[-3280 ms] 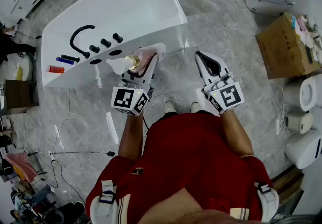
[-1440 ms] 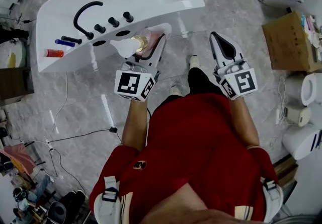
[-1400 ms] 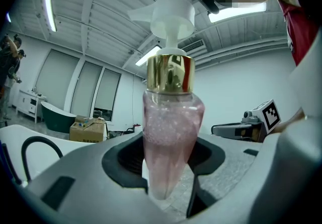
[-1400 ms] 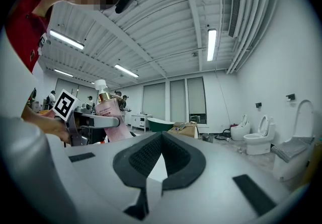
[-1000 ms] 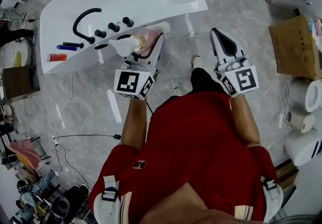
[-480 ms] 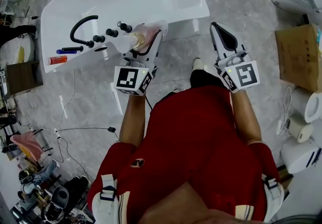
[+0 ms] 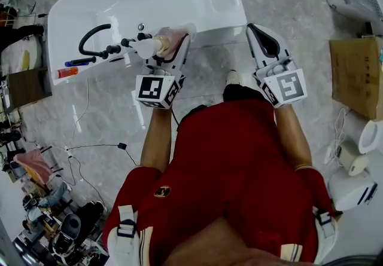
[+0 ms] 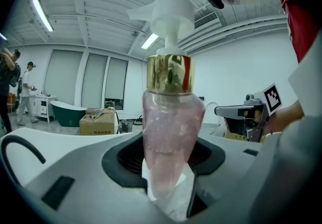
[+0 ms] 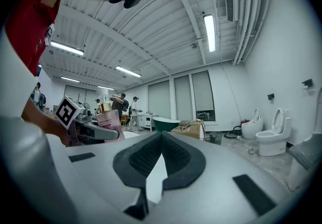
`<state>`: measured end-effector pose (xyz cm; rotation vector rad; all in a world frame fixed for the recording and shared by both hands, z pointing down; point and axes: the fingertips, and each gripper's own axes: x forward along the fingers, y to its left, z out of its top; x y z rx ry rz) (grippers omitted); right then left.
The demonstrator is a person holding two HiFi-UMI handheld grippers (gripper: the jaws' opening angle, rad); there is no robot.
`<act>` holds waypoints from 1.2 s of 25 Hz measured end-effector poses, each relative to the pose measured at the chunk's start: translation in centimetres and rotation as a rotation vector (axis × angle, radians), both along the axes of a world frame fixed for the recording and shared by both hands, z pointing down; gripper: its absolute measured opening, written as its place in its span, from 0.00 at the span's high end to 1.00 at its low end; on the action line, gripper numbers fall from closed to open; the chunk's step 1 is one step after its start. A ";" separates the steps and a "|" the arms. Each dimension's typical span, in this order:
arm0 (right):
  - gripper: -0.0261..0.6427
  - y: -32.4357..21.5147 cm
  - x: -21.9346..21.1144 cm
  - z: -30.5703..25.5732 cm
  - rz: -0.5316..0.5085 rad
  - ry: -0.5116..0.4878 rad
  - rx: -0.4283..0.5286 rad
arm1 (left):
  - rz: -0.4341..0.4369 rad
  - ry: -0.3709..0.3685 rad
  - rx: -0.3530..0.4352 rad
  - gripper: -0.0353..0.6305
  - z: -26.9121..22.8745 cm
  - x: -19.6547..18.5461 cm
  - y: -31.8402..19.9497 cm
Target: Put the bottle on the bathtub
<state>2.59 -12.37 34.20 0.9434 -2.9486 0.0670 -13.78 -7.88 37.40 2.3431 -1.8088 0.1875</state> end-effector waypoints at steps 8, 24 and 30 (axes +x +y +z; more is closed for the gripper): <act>0.97 -2.9 1.7 1.0 -0.042 0.018 -0.001 | -0.041 -0.011 -0.033 0.61 2.5 1.4 -3.4; 0.97 -5.4 0.4 2.1 0.036 0.053 -0.038 | -0.007 0.003 -0.116 0.61 7.9 0.4 -7.7; 0.97 -6.2 0.0 2.9 0.092 0.075 -0.058 | 0.034 -0.003 -0.152 0.61 10.7 0.2 -9.4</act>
